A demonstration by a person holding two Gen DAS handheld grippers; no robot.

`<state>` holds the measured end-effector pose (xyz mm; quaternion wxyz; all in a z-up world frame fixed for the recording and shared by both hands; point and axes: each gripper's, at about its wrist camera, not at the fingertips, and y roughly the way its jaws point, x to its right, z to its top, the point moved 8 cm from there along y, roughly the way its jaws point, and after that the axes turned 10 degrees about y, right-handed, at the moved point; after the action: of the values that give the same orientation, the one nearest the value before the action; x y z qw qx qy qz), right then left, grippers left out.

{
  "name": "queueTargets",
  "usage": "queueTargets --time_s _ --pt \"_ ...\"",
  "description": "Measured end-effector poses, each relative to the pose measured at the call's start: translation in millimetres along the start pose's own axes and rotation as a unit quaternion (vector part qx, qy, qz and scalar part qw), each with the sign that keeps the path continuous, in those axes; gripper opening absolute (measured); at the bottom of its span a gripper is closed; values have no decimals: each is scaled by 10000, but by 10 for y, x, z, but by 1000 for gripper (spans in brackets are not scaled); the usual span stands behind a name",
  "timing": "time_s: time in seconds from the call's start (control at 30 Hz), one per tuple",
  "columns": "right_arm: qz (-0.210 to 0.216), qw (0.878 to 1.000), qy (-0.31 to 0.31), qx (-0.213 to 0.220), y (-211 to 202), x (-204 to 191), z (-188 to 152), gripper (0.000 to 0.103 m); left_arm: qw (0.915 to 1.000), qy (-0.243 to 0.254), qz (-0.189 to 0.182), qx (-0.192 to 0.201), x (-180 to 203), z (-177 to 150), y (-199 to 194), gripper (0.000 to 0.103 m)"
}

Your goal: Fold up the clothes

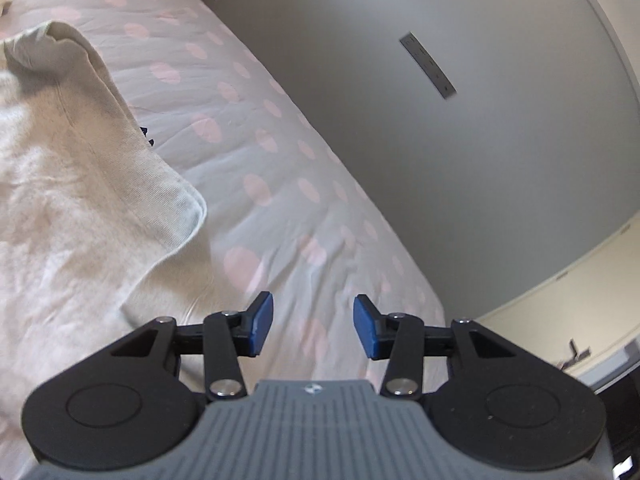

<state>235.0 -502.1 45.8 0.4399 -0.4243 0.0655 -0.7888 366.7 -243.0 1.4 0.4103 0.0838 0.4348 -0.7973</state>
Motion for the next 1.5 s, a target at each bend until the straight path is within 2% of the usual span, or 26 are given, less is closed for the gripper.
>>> queueTargets --time_s 0.1,0.13,0.17,0.2,0.23,0.33,0.47,0.67,0.8,0.93,1.03,1.13,1.3,1.4,1.5 --pt "308 9992 213 -171 -95 -74 -230 46 9999 -15 -64 -137 52 -266 -101 53" --pt "419 9985 271 -230 -117 -114 -311 42 9998 -17 -83 -188 74 -358 -118 53" --pt "530 9976 328 -288 -139 -155 -392 29 9996 -51 -113 -261 96 -448 -112 53" --pt "638 9966 385 -349 -157 -200 -470 22 9992 -86 -183 -346 122 -523 -91 52" --pt "723 9955 442 -421 -139 -267 -536 18 9984 -131 -288 -463 160 -616 -58 46" --pt "950 9916 620 -624 -82 -459 -716 18 9972 -181 -377 -617 249 -805 53 44" --pt "1120 9878 721 -807 167 -667 -780 18 9961 -319 -453 -694 275 -898 300 44" --pt "1272 9846 674 -990 646 -863 -821 18 9943 -422 -537 -818 312 -863 883 44" --pt "1193 9866 679 -885 925 -847 -720 18 9950 -413 -407 -819 282 -769 1240 44" --pt "910 9890 874 -776 1147 -657 -569 18 9959 -598 -163 -656 148 -673 1404 45" --pt "755 9873 1136 -814 1259 -482 -523 18 9939 -910 -150 -611 39 -639 1440 47" --pt "800 9818 1475 -892 1263 -343 -503 17 9928 -1026 7 -613 -53 -623 1362 47" --pt "469 9833 1594 -741 1026 -136 -488 19 9929 -1004 94 -624 -120 -612 1083 47" --pt "420 9836 1599 -725 834 8 -522 19 9937 -952 96 -587 -138 -660 850 47" --pt "473 9831 1632 -680 616 105 -588 26 9949 -837 50 -556 -108 -746 626 48"
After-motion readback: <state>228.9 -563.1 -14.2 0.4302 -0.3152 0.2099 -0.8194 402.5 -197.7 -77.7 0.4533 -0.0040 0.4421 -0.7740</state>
